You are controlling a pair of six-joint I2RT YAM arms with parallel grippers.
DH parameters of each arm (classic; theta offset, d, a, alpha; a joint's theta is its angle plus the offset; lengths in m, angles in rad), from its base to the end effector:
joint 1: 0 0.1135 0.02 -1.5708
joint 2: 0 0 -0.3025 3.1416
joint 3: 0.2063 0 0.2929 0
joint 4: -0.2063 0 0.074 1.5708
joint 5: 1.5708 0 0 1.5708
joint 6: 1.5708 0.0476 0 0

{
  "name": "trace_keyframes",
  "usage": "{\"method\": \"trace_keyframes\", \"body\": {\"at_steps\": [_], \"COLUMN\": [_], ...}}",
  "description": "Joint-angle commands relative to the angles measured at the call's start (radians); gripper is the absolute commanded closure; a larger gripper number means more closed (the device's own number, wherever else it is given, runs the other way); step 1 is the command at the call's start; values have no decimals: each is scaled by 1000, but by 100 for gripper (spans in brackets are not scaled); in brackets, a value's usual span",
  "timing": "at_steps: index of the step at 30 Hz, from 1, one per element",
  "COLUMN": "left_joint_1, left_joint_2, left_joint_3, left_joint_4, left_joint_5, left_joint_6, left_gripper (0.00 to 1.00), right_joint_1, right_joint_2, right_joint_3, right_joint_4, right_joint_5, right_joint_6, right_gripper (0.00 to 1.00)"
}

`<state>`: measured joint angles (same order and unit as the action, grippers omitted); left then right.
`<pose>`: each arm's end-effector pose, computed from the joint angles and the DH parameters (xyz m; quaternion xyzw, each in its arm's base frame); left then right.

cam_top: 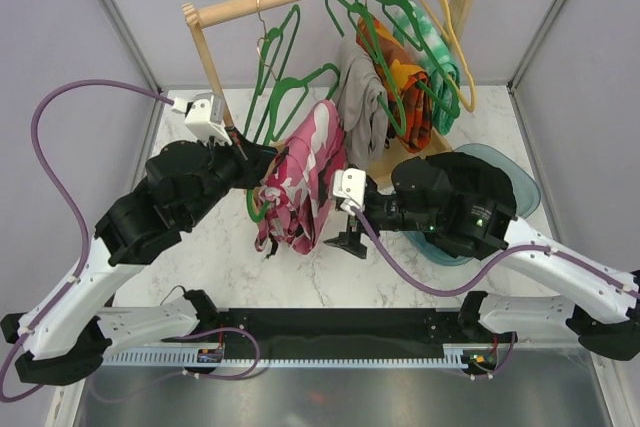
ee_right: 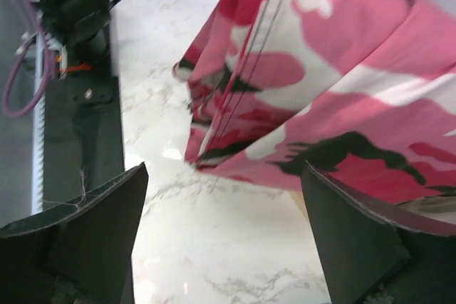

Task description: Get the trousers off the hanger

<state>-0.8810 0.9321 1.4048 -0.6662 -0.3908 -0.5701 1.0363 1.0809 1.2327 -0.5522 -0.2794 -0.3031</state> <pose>0.1307 -0.1299 0.5176 -0.0046 0.7674 -0.3015 0.5659 0.1223 0.2324 0.4364 -0.5727 0.5994 0.3044 0.4690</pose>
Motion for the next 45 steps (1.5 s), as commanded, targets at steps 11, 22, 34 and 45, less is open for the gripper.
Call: {"method": "trace_keyframes", "body": {"at_steps": [11, 22, 34, 45], "left_joint_1": [-1, 1, 1, 1], "left_joint_2": [-47, -78, -87, -98], "left_joint_3": [17, 11, 2, -23], "left_joint_4": [251, 278, 278, 278], "left_joint_5": [-43, -28, -28, -28], "left_joint_6": [-83, -70, -70, -70], "left_gripper": [98, 98, 98, 98], "right_joint_1": [235, 231, 123, 16], "right_joint_2": [197, 228, 214, 180], "right_joint_3": [60, 73, 68, 188], "right_joint_4": [374, 370, 396, 338], "right_joint_5": [586, 859, 766, 393], "right_joint_6": [387, 338, 260, 121], "right_gripper": [2, 5, 38, 100]}}
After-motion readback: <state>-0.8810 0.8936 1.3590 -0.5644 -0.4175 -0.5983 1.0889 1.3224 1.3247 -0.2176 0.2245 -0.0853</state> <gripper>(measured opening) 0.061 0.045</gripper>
